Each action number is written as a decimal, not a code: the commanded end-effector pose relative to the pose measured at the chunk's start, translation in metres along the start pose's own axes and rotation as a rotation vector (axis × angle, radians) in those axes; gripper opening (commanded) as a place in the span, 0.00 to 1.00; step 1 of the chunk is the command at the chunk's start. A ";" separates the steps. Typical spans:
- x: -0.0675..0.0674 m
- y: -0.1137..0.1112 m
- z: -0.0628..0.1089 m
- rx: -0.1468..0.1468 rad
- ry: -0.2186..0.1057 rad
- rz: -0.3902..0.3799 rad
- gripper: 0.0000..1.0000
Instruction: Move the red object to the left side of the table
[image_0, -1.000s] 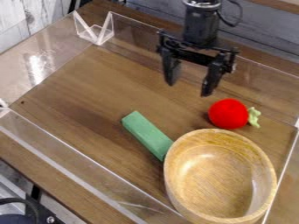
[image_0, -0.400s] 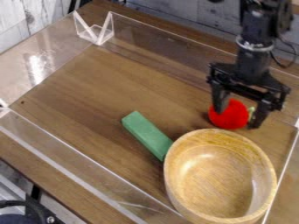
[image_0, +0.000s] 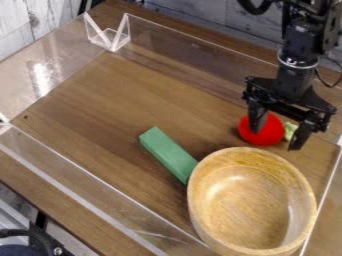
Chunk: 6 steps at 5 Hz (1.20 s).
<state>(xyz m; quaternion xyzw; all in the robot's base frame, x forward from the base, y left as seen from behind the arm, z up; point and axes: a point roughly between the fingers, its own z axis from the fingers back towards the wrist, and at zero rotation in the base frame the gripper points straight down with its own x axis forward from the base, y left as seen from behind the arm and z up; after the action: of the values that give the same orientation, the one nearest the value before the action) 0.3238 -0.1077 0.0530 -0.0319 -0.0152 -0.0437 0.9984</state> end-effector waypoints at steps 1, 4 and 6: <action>0.001 0.014 0.014 -0.001 -0.057 -0.005 1.00; 0.001 0.042 0.057 0.027 -0.132 -0.003 1.00; 0.015 0.031 0.057 -0.003 -0.146 -0.023 1.00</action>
<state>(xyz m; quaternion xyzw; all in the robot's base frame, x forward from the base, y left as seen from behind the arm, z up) 0.3307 -0.0719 0.0907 -0.0320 -0.0561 -0.0501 0.9967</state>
